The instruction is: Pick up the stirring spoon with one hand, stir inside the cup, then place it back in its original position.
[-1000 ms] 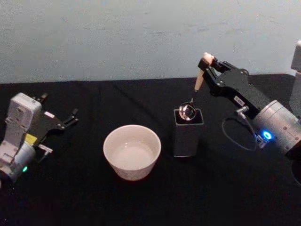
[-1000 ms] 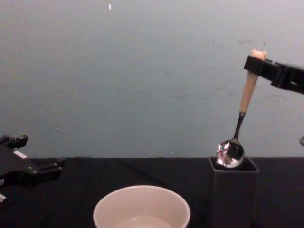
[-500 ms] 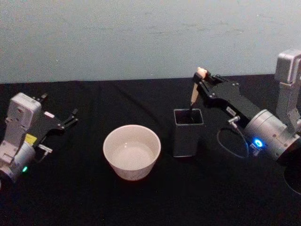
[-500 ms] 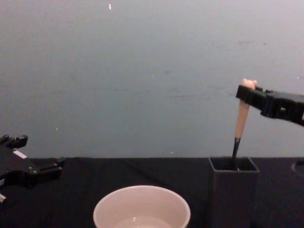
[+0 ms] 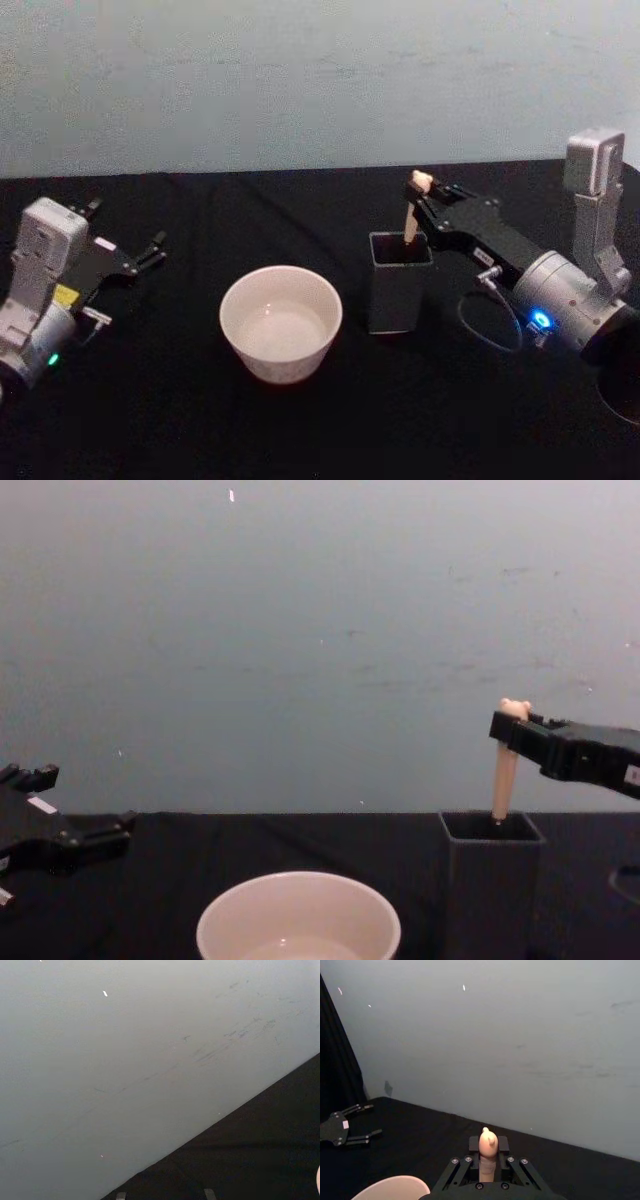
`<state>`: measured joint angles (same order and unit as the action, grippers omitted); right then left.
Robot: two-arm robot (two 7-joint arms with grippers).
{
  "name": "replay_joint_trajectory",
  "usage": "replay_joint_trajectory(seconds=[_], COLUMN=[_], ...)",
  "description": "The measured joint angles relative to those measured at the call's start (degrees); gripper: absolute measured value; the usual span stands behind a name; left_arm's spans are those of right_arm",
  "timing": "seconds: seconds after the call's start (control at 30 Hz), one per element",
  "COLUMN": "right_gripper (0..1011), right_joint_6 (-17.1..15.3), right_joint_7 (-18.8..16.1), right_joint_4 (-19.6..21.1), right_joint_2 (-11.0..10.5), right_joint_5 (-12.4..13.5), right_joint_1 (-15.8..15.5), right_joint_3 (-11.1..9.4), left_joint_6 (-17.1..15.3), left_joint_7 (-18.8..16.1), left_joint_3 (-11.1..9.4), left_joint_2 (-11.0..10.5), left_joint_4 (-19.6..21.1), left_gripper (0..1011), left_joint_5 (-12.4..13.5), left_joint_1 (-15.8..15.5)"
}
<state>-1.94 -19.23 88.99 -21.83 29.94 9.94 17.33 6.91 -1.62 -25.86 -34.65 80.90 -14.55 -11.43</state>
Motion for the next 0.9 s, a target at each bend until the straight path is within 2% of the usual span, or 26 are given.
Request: replay_joint_trajectory(seconds=[0.9], right_gripper=[214], right_joint_6=[-1.74], right_joint_7=[0.12], right_joint_4=[-2.58], right_joint_2=[0.78], right_joint_5=[-0.93], right_joint_1=[0.32], right_joint_3=[-0.06], left_joint_6=[0.0], left_joint_7=[0.0], left_joint_3=[0.0], left_joint_2=[0.0], left_joint_4=[0.0], left_gripper=[1001], left_joint_5=[0.0], left_joint_1=[0.0])
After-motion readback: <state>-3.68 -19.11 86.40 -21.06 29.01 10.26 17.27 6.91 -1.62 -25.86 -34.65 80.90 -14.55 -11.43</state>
